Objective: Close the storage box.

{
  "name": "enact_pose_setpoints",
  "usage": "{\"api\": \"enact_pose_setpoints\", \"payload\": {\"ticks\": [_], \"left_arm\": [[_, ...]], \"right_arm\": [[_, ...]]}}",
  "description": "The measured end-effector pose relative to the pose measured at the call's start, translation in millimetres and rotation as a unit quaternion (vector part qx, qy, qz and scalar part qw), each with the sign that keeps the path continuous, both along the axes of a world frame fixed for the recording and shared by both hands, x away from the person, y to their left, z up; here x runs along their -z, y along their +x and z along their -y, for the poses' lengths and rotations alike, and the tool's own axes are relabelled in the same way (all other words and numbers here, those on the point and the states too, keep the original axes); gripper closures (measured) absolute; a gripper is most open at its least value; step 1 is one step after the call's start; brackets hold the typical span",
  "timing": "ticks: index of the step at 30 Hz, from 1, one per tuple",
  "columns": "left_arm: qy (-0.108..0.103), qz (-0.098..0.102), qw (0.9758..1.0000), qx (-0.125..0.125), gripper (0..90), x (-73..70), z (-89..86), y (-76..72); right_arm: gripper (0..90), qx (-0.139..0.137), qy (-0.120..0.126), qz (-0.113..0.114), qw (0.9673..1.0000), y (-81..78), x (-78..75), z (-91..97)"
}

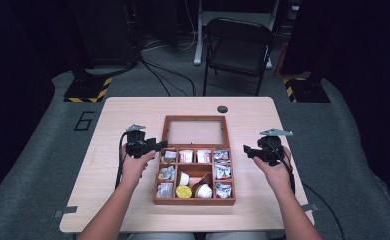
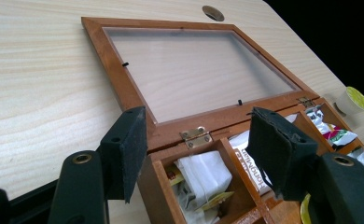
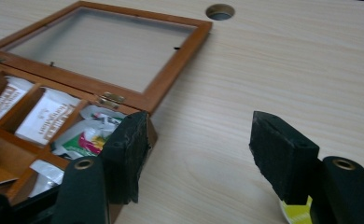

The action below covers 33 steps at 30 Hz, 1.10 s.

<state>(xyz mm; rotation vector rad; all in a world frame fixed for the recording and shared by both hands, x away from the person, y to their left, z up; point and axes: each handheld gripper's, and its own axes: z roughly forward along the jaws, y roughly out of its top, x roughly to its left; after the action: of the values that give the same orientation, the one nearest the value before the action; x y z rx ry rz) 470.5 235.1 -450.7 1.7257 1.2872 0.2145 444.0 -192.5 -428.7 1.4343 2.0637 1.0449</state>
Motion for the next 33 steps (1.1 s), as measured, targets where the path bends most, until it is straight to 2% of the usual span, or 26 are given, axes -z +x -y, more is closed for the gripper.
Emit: {"api": "enact_pose_setpoints", "payload": {"ticks": [6, 11, 17, 21, 22, 27, 28, 33], "left_arm": [[0.008, 0.006, 0.9999, 0.003, 37.3, -0.5, 4.8, 6.0], [0.001, -0.006, 1.0, 0.0, 37.4, 6.2, 6.7, 13.1], [-0.005, -0.017, 0.9998, 0.001, 38.1, 12.3, 7.3, 20.2], [0.0, -0.022, 0.9998, 0.003, 38.7, 13.4, 8.3, 24.7], [-0.003, -0.024, 0.9997, 0.004, 38.7, 13.3, 9.4, 27.8], [-0.002, -0.022, 0.9998, 0.005, 38.7, 14.1, 13.4, 33.6], [-0.009, -0.026, 0.9996, 0.003, 38.7, 16.7, 14.7, 36.2], [-0.01, -0.032, 0.9994, 0.0, 38.5, 23.9, 15.8, 40.5]], "right_arm": [[36.9, -0.022, 0.014, -0.002, 0.9997, 6.1, -3.7, -14.3], [37.2, -0.03, 0.002, -0.008, 0.9995, 13.0, -3.0, -26.6], [37.7, -0.039, 0.009, -0.014, 0.9991, 20.2, 1.4, -37.9], [39.0, -0.041, 0.016, -0.016, 0.9989, 24.5, 4.1, -39.0], [39.3, -0.042, 0.024, -0.021, 0.9986, 28.3, 6.0, -38.9], [39.6, -0.039, 0.029, -0.023, 0.9985, 34.2, 8.5, -38.6], [39.1, -0.039, 0.032, -0.025, 0.9984, 37.4, 9.9, -38.8], [36.7, -0.051, 0.03, -0.027, 0.9979, 42.3, 10.2, -41.3]]}}
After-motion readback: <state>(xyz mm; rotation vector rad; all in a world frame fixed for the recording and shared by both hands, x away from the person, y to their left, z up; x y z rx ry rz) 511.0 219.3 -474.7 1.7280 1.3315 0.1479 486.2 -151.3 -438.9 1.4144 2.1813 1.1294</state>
